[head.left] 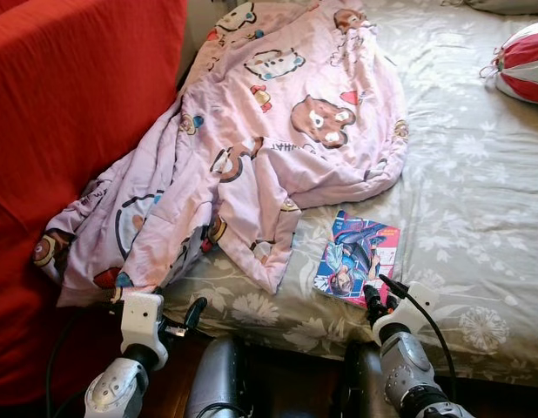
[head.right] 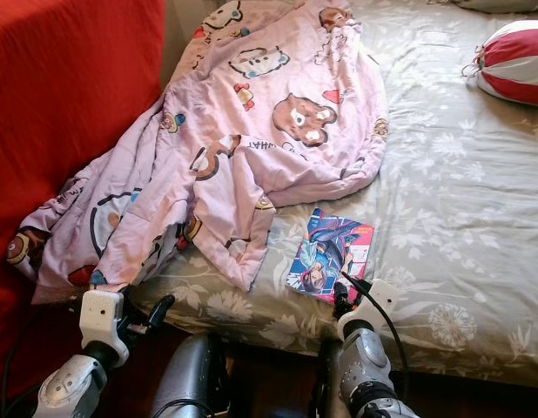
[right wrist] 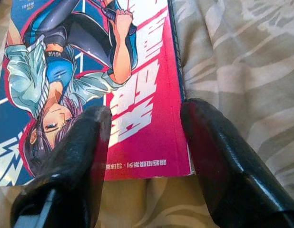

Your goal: Clean up the room

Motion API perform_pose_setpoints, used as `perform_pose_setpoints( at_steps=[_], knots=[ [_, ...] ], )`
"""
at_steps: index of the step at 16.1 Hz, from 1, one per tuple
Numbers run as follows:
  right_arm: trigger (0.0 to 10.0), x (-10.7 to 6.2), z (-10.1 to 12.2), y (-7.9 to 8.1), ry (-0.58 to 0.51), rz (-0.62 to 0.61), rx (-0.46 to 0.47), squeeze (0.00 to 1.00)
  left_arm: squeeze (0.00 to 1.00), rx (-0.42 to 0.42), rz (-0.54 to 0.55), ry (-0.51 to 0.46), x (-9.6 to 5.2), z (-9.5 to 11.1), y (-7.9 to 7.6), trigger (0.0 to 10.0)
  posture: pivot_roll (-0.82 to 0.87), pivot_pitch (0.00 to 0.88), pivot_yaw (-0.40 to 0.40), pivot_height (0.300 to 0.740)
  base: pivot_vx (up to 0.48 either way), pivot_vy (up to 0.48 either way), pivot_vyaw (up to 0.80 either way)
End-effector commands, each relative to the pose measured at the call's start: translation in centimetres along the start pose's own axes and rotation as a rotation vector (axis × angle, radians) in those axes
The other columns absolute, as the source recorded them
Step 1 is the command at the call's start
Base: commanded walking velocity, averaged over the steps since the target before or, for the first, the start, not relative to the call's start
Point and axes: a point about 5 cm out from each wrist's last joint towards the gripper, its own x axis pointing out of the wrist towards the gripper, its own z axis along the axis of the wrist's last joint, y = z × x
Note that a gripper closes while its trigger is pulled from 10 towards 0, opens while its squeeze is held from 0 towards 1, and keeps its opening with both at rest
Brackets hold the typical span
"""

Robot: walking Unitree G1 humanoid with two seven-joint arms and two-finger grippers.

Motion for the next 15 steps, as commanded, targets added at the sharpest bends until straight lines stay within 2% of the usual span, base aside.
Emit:
perform_pose_setpoints(
  at_steps=[1,4,8,13,15],
  knots=[
    [10.0,-0.5,-1.5,-0.3,0.056,-0.016,0.016,0.00,0.00,0.028,0.000,0.023,-0.5,-0.1,0.4,10.0,0.23,0.227,0.098,0.577,0.000,0.000,0.00],
    [10.0,-0.6,-1.7,-0.5,0.064,-0.032,0.054,0.00,0.00,0.036,0.003,0.027,-0.5,0.0,0.5,10.0,0.23,0.227,0.101,0.577,0.000,0.000,0.00],
    [10.0,-1.0,-2.6,-1.0,0.096,-0.060,0.195,0.00,0.00,0.048,-0.015,0.029,-0.4,0.0,0.1,10.0,0.23,0.225,0.105,0.577,0.000,0.000,0.00],
    [10.0,-1.1,-3.2,-0.6,0.119,-0.014,0.292,0.00,0.00,0.062,-0.016,0.035,-0.6,-0.1,0.2,10.0,0.24,0.226,0.107,0.577,0.000,0.000,0.00],
    [10.0,-1.1,-3.3,-0.6,0.118,0.002,0.369,0.00,0.00,0.063,-0.018,0.034,-0.6,-0.2,0.2,10.0,0.24,0.225,0.108,0.577,0.000,0.000,0.00]
  ],
)
